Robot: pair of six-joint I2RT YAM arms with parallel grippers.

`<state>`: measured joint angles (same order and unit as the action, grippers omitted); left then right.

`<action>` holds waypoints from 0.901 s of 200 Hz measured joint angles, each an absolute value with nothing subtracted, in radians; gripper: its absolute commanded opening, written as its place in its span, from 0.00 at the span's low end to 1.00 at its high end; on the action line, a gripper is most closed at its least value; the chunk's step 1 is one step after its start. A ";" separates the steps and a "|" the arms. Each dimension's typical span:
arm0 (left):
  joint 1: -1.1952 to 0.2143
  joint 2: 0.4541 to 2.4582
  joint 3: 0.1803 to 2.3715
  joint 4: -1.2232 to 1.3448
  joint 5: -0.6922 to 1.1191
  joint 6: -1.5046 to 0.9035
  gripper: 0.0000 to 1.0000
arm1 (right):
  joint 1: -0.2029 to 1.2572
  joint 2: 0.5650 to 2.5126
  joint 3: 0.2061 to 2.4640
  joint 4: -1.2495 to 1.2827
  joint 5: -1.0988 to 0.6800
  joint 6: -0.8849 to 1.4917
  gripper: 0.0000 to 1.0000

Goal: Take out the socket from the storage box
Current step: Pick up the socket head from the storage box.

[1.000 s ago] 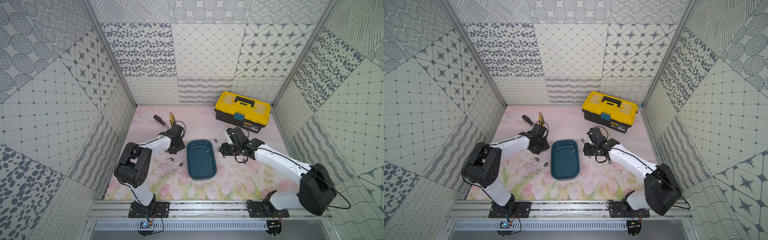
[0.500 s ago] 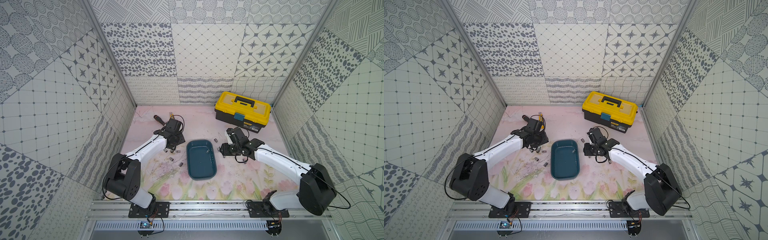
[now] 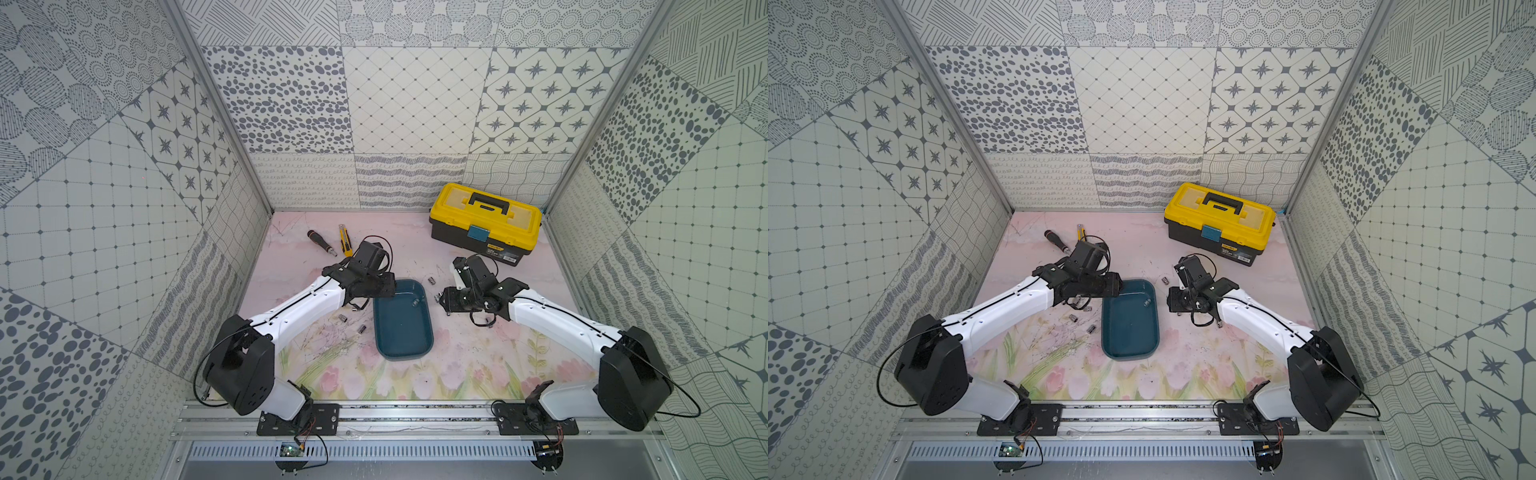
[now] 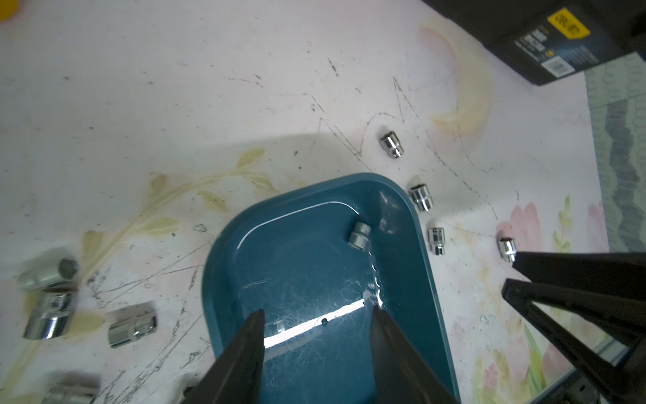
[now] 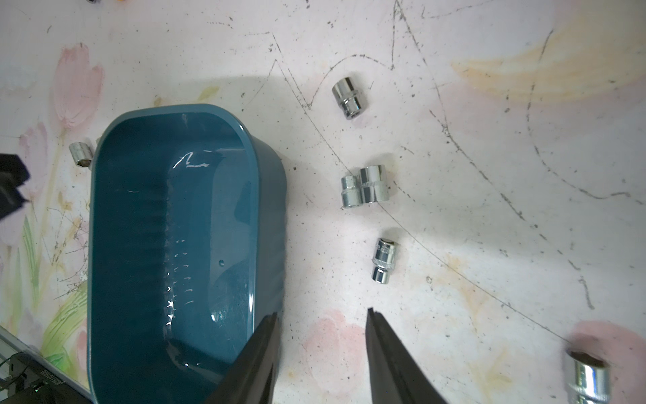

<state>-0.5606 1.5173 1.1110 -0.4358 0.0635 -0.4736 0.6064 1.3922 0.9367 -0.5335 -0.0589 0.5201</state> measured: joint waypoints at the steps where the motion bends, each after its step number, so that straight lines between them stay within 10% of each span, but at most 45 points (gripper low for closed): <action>1: -0.563 1.519 1.111 -0.435 0.066 -0.471 0.53 | 0.606 1.392 0.936 -0.533 -0.059 0.520 0.46; 180: -0.725 1.789 1.032 -0.147 0.048 -0.245 0.59 | 0.606 1.392 0.933 -0.534 -0.059 0.519 0.46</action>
